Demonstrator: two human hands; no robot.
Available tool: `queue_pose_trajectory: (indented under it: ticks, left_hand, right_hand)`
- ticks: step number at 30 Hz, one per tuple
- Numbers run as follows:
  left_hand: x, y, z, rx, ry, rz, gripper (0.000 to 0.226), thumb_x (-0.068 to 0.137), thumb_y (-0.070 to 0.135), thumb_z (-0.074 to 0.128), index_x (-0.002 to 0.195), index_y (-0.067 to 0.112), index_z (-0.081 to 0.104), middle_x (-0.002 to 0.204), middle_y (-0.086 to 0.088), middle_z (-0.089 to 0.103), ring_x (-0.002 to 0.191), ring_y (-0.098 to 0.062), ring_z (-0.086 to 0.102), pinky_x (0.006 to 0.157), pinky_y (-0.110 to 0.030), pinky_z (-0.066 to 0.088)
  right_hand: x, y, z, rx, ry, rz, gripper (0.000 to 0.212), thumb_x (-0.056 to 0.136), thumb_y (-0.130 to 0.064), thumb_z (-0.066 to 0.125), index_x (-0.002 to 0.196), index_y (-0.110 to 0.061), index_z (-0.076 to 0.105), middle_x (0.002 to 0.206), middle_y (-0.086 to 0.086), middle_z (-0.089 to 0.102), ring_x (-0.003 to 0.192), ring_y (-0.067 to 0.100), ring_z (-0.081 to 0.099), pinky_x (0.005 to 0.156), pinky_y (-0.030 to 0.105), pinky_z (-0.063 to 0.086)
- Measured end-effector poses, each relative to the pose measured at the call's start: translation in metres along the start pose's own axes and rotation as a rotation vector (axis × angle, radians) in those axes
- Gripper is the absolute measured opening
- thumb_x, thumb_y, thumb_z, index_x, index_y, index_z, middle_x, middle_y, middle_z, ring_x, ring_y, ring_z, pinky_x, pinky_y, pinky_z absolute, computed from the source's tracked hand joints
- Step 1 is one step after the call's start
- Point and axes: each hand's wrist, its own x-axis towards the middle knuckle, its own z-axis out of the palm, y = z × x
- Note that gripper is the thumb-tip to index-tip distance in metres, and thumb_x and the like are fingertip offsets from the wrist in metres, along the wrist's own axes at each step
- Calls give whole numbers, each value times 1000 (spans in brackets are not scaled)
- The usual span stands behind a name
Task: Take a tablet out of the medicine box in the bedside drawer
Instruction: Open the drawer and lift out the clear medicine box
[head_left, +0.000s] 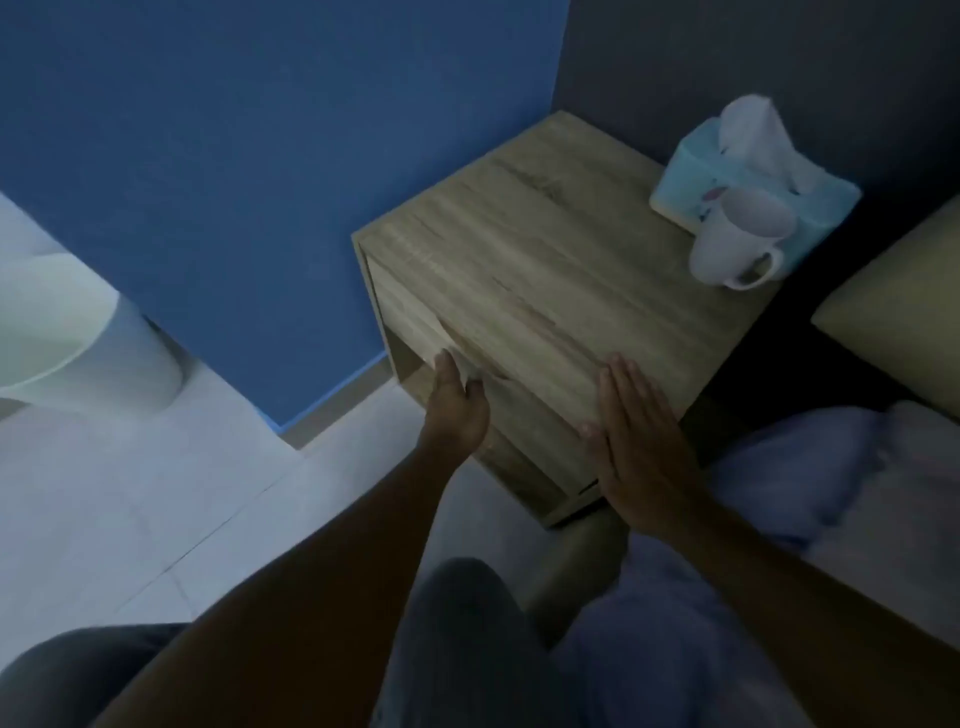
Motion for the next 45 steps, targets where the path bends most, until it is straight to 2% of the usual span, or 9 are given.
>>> queue_pose_trajectory:
  ticks: [5, 11, 15, 19, 23, 28, 36, 39, 45]
  left_hand:
    - [11, 1, 14, -82, 80, 88, 75, 99, 40, 44, 156, 22, -1, 165, -1, 10, 151, -20, 13, 122, -43, 17]
    - [23, 5, 24, -256, 113, 124, 61, 99, 27, 47, 149, 23, 13, 150, 3, 36, 121, 1, 34, 95, -5, 31]
    - [29, 8, 21, -286, 84, 66, 68, 96, 19, 53, 149, 22, 11, 149, -2, 39, 130, -13, 44, 106, -26, 40]
    - [26, 13, 19, -258, 63, 4, 80, 96, 23, 52, 154, 20, -4, 154, -8, 36, 139, -26, 40, 113, -45, 39]
    - [21, 8, 13, -230, 47, -18, 82, 97, 28, 48, 153, 16, -10, 155, -11, 34, 140, -30, 39, 113, -47, 38]
    - [11, -12, 1, -254, 45, 3, 76, 98, 33, 47, 153, 18, -2, 154, -11, 34, 135, -26, 41, 110, -42, 41]
    - [-14, -48, -28, -369, 13, 13, 75, 95, 33, 54, 152, 36, 6, 120, 22, 51, 100, 1, 57, 84, -20, 48]
    - [-23, -54, -39, -366, -3, -10, 79, 96, 32, 54, 154, 33, 1, 126, 18, 47, 96, 3, 57, 74, -11, 51]
    - [-37, -65, -58, -364, -8, -38, 76, 95, 28, 55, 154, 34, 5, 129, 13, 46, 97, -1, 57, 90, -28, 48]
  right_hand:
    - [2, 1, 6, -43, 36, 11, 65, 102, -43, 23, 152, -2, 27, 161, 15, 24, 150, 26, 20, 123, 44, 17]
    - [2, 3, 8, -73, 46, 12, 65, 101, -43, 24, 152, -2, 27, 162, 14, 23, 151, 26, 19, 123, 41, 15]
    - [3, 1, 5, -77, 52, 9, 65, 101, -43, 26, 152, -2, 28, 161, 15, 25, 150, 26, 20, 124, 37, 11]
    - [3, 0, 2, -62, 28, 17, 65, 101, -42, 28, 152, -2, 28, 161, 15, 25, 150, 27, 20, 123, 40, 15]
    - [3, 0, 0, -68, -3, 21, 66, 101, -44, 25, 154, -4, 24, 162, 14, 22, 151, 26, 17, 123, 44, 17]
    - [3, 1, 2, -76, -28, 17, 68, 101, -47, 18, 154, -4, 20, 163, 14, 17, 152, 25, 13, 123, 42, 14]
    - [4, 4, 3, -91, -29, 3, 70, 101, -51, 14, 153, -5, 21, 162, 15, 21, 150, 27, 18, 122, 40, 12]
    - [4, 5, 4, -86, -32, 0, 69, 101, -49, 19, 153, -3, 23, 161, 17, 23, 149, 29, 21, 122, 44, 17]
    - [6, 4, 3, -83, -80, 16, 71, 101, -51, 17, 151, -2, 23, 159, 20, 26, 147, 34, 26, 119, 47, 20]
